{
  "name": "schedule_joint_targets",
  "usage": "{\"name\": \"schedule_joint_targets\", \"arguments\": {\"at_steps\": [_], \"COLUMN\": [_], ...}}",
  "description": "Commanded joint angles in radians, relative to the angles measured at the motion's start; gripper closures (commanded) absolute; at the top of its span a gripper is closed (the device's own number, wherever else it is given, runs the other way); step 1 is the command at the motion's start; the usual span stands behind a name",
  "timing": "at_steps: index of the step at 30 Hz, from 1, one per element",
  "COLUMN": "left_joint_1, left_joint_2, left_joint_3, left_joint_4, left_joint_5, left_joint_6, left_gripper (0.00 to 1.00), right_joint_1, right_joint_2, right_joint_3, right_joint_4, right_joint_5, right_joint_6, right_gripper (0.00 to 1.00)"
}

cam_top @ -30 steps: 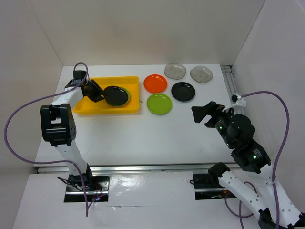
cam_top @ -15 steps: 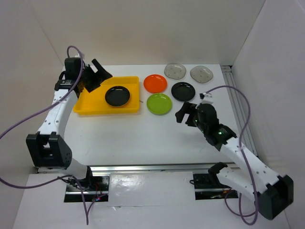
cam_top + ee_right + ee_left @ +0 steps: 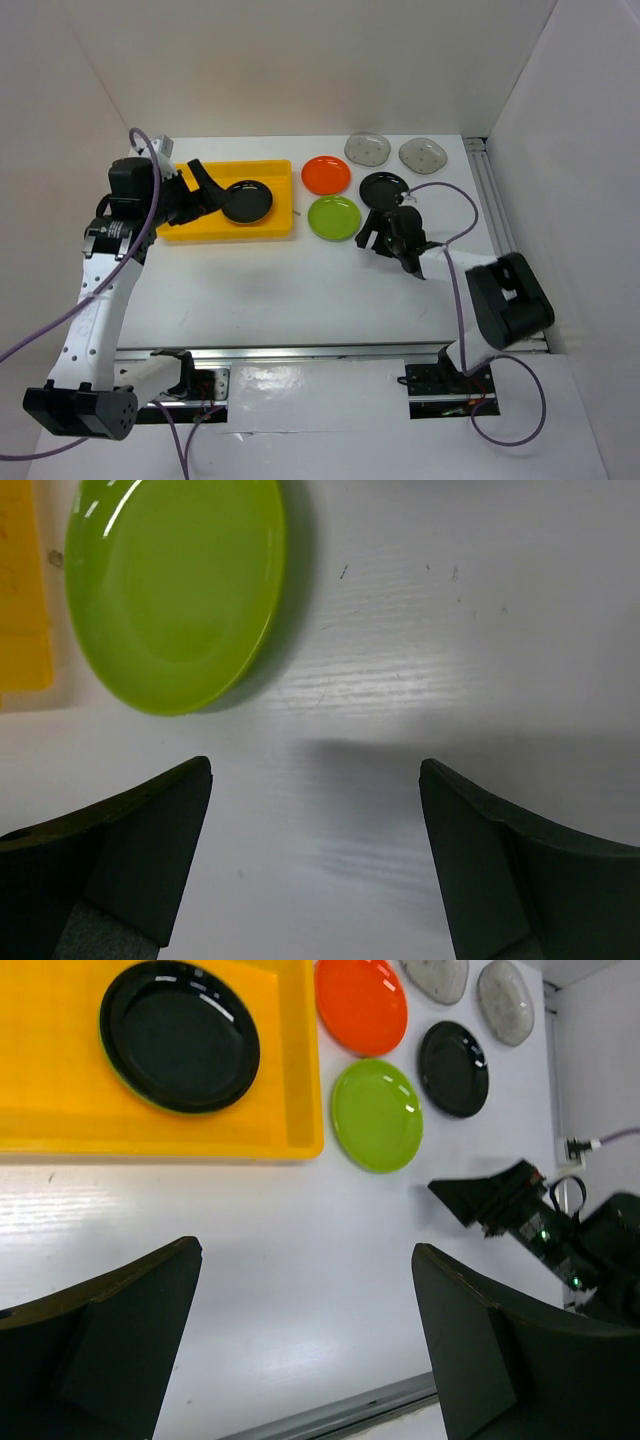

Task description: Place the plates into the plastic bin on the countertop

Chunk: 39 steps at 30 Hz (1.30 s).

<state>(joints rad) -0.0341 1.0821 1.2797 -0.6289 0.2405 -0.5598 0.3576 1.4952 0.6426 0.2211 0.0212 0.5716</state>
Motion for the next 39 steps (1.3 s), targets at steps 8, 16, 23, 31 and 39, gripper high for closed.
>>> {"name": "schedule_joint_targets", "arguments": {"at_steps": [8,16,23,31,39], "left_joint_1": [0.003,0.003,0.003,0.003,-0.107], "left_joint_2": [-0.079,-0.088,-0.088,-0.061,-0.03], "left_joint_3": [-0.082,-0.141,-0.151,-0.169,-0.233], "left_joint_4": [-0.018,-0.008,0.001,0.02,0.185], "left_joint_5": [0.026,0.036,0.026,0.097,0.263], "left_joint_6": [0.058,0.058,0.058,0.067,0.006], "left_gripper": [0.0,0.0,0.0,0.0,0.0], "right_joint_1": [-0.045,-0.057,-0.057,-0.068,0.041], "right_joint_2": [0.318,0.511,0.491,0.321,-0.146], "right_joint_3": [0.176,0.273,0.273,0.255,0.12], "right_joint_4": [0.19,0.075,0.0,-0.156,-0.272], "right_joint_5": [-0.067,-0.067,-0.056,-0.056,0.131], "right_joint_6": [0.033,0.094,0.139,0.166,0.132], "right_gripper": [0.14,0.37,0.75,1.0,1.0]}}
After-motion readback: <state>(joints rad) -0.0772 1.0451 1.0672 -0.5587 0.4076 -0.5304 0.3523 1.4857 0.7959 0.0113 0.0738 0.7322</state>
